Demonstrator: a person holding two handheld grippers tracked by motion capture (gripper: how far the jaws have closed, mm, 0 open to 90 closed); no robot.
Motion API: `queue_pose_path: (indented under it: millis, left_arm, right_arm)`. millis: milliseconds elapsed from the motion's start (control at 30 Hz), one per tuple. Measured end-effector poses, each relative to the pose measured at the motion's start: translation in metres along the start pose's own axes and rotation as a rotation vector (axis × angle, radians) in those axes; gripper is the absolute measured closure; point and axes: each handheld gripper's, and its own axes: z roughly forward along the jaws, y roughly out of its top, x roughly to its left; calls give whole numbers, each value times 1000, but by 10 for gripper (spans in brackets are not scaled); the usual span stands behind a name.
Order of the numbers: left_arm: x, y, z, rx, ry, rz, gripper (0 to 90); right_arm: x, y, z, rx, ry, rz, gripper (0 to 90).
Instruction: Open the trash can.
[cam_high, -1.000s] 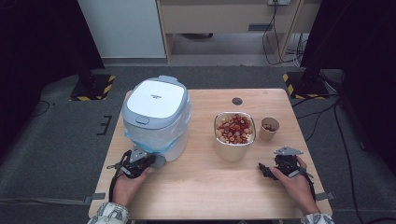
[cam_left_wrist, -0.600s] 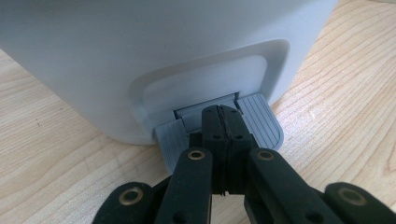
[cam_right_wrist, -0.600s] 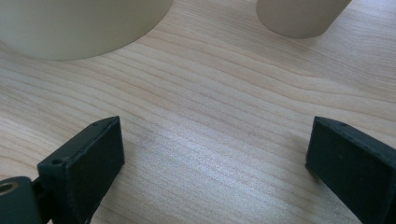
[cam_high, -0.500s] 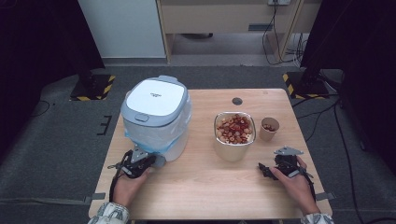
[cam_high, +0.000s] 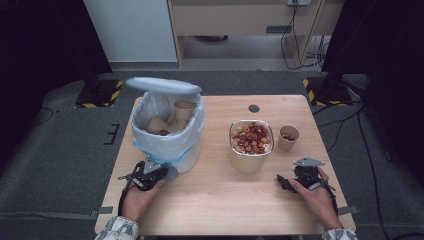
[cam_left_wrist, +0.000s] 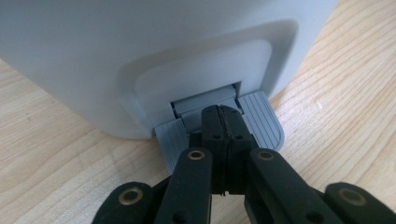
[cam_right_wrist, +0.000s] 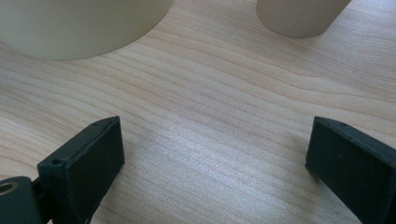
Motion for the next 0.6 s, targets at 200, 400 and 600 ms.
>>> queue_pose_path:
  millis: [200, 400, 600]
  left_arm:
    - [-1, 0, 2, 4, 5, 4, 890]
    - [0, 0, 2, 4, 4, 5, 890]
    - [-1, 0, 2, 3, 5, 5, 890]
  right_arm:
    - [0, 0, 0, 1, 1, 1, 44]
    - [0, 0, 0, 1, 0, 1, 44]
    - [0, 0, 0, 0, -1, 1, 44]
